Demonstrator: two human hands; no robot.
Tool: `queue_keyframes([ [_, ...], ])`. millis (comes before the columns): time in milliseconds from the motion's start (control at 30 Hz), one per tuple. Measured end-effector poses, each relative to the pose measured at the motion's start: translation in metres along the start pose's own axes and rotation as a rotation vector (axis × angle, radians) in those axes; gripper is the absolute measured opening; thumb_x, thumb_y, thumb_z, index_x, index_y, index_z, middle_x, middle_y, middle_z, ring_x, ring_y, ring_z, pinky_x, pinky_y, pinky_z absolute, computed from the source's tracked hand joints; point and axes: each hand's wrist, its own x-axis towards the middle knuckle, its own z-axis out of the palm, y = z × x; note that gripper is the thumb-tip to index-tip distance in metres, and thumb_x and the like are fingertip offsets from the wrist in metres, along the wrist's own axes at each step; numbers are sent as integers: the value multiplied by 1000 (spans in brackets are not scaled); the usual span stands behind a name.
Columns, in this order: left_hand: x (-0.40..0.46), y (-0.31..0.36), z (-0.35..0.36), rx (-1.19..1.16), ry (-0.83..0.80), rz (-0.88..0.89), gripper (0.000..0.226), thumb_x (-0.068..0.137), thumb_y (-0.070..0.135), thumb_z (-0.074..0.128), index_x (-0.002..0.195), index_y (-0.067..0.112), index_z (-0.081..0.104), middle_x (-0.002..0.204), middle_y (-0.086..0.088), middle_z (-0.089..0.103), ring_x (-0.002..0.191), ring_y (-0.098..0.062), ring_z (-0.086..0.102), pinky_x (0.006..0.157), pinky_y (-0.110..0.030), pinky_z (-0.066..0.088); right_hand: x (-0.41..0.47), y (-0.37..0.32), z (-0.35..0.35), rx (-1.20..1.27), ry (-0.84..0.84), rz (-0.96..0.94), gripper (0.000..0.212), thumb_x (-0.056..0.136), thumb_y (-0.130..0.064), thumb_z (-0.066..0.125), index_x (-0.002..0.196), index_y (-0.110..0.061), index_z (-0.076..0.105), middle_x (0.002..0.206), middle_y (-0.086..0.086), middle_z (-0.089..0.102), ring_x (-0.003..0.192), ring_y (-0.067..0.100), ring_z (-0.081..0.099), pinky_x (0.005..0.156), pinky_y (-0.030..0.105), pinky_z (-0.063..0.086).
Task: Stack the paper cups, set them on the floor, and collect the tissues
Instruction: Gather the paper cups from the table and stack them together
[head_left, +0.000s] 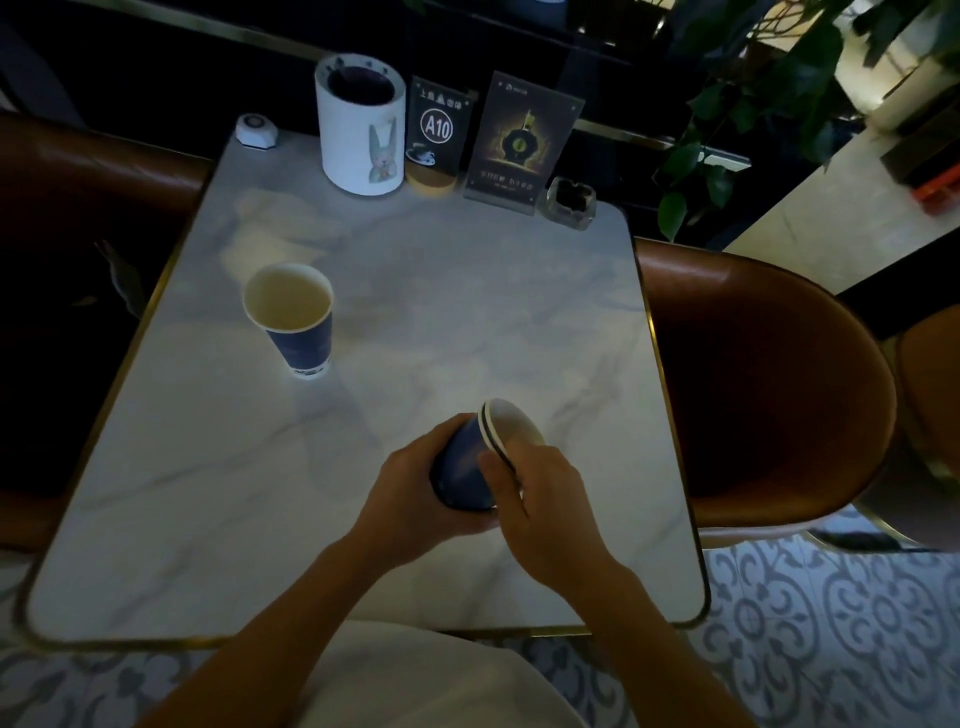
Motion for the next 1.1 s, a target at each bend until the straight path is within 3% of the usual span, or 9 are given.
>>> queue_keyframes([
  [200, -1, 5, -2, -28, 17, -1, 89, 48, 42, 89, 127, 39, 48, 114, 23, 63, 103, 8, 61, 82, -10, 50, -1, -5, -1, 47, 53, 23, 12, 93, -42, 46, 82, -36, 45, 71, -23, 46, 65, -8, 52, 57, 7, 40],
  [267, -1, 7, -3, -49, 32, -10, 88, 48, 36, 91, 124, 41, 47, 110, 26, 62, 101, 10, 61, 78, -7, 49, 0, -4, 0, 94, 86, 2, 7, 92, -41, 48, 90, -35, 48, 84, -25, 50, 82, -8, 55, 69, 9, 45],
  [367, 0, 8, -1, -124, 53, -39, 81, 54, 26, 91, 123, 37, 50, 110, 23, 65, 101, 6, 63, 76, -9, 51, 1, -3, 3, 177, 127, -36, 35, 90, -40, 53, 121, -25, 49, 130, -8, 51, 120, 7, 49, 97, 29, 47],
  [467, 0, 11, -1, -181, 73, -39, 78, 61, 22, 88, 129, 30, 50, 117, 19, 64, 106, 2, 62, 80, -13, 52, 1, -5, 5, 298, 119, 81, 73, 83, -40, 65, 143, -21, 30, 153, -4, 30, 139, 10, 32, 108, 27, 41],
  [567, 0, 11, -2, -240, 79, -30, 77, 63, 18, 86, 132, 25, 50, 121, 14, 65, 110, -2, 62, 84, -20, 54, -1, -9, 10, 503, 82, 231, 103, 71, -37, 76, 150, -25, 11, 146, -27, 30, 132, -9, 35, 104, 22, 44],
  [667, -1, 13, -2, -273, 59, -17, 78, 67, 17, 84, 136, 22, 47, 127, 10, 63, 116, -6, 60, 92, -26, 54, -1, -8, 13, 642, 51, 302, 110, 67, -14, 84, 149, -24, 13, 126, -38, 37, 113, -24, 43, 86, 8, 48],
  [867, 7, 13, -32, 35, -67, 9, 99, 57, 49, 84, 140, 47, 30, 127, 32, 50, 115, 10, 50, 94, -14, 44, 5, -4, 10, 653, 92, 303, 85, 60, -13, 88, 130, -26, 41, 125, -16, 55, 116, 1, 56, 90, 23, 54],
  [1000, 10, 7, -64, 207, -37, -26, 97, 57, 59, 74, 143, 39, 34, 128, 22, 53, 112, 1, 53, 96, -23, 46, 12, -4, 5, 636, 101, 309, 87, 52, -35, 86, 127, -24, 44, 122, -14, 58, 112, 2, 58, 86, 22, 55],
  [1100, 5, 4, -85, 265, 65, -26, 79, 64, 57, 70, 135, 32, 47, 122, 18, 59, 105, 1, 56, 88, -14, 45, 19, -4, 5, 598, 90, 302, 86, 52, -34, 86, 126, -22, 44, 120, -15, 59, 111, 1, 58, 83, 17, 54],
])
